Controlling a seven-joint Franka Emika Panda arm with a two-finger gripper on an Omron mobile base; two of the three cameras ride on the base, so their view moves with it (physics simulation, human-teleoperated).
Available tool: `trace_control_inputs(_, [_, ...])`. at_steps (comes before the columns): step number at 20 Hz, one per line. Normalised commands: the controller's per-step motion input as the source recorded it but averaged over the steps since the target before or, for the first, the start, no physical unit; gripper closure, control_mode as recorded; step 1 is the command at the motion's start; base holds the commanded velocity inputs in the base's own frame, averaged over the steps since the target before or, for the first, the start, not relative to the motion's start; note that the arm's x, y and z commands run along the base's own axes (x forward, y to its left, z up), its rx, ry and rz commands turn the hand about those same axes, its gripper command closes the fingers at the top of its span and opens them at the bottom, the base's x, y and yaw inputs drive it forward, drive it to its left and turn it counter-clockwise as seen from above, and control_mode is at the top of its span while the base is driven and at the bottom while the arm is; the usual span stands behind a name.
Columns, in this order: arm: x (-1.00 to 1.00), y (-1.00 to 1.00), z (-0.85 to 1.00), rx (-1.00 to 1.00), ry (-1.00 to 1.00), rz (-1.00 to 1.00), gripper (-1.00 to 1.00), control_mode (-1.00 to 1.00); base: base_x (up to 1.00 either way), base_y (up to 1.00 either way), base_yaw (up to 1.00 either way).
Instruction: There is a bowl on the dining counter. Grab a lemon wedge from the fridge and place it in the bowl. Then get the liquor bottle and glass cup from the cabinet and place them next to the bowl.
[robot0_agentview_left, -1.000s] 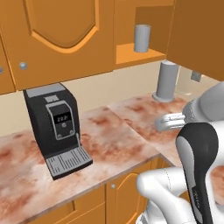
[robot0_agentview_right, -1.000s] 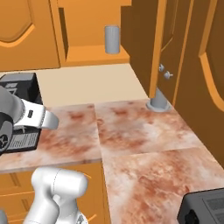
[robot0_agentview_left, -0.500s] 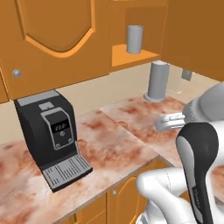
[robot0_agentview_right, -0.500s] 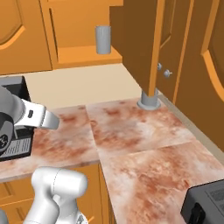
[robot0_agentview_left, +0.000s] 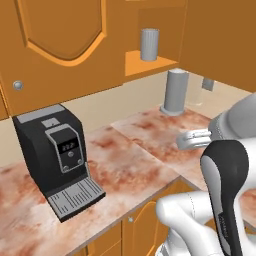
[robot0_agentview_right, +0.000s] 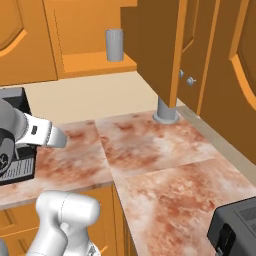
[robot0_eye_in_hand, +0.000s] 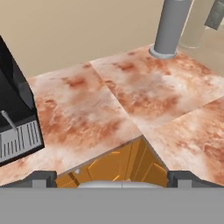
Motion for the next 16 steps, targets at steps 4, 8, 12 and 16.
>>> trace_control_inputs(4, [0.37,0.0,0.12,0.01,0.01,-0.01,-1.0,-1.0,0.49,0.02,-0.05])
trace_control_inputs(8, [0.34,-0.02,0.88,0.0,-0.04,0.0,-1.0,-1.0,0.0,0.0,0.0])
trace_control_inputs(12, [0.12,-0.26,1.0,0.0,-0.1,0.05,-1.0,-1.0,0.0,0.0,0.0])
trace_control_inputs(16, [0.29,-0.41,0.74,0.0,-0.04,0.01,-1.0,-1.0,0.0,0.0,0.0])
